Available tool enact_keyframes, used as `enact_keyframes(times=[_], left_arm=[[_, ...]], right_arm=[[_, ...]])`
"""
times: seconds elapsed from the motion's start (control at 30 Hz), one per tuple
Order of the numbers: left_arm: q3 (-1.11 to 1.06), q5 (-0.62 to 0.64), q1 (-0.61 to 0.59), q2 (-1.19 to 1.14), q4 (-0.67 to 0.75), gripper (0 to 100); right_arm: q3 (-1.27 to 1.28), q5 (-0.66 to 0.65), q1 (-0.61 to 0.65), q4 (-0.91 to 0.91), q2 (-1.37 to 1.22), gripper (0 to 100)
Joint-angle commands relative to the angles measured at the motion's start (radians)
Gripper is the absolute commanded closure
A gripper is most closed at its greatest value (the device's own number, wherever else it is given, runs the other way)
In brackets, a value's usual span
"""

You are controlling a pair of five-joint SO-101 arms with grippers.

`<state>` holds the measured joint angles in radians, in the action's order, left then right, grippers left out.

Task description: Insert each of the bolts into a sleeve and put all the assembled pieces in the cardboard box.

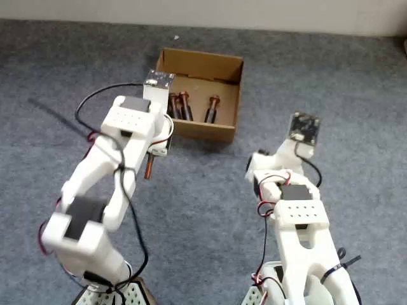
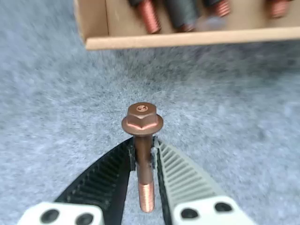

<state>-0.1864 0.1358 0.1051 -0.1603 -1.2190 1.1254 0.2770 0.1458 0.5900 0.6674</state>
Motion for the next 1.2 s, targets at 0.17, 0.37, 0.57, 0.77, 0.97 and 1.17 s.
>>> enact_keyframes(times=[0.17,0.37,0.57,0.77,0.97,1.17], left_arm=[[-0.423,-0.064,0.016,0.581,0.27,100],[-0.568,-0.06,0.016,0.829,0.321,100],[-0.647,-0.061,0.018,1.046,0.342,100],[-0.806,-0.063,0.068,1.317,0.44,100],[-0.967,-0.063,0.082,1.615,0.522,100],[-1.079,-0.058,0.119,1.867,0.532,100]], right_arm=[[-0.031,-0.075,0.122,0.107,0.242,99.3],[0.096,-0.157,0.222,0.114,0.481,99.3],[0.177,-0.222,0.346,0.114,0.615,99.3],[0.22,-0.221,0.44,0.114,0.685,99.3],[0.262,-0.221,0.542,0.114,0.785,99.3],[0.34,-0.222,0.625,0.114,0.989,99.3]])
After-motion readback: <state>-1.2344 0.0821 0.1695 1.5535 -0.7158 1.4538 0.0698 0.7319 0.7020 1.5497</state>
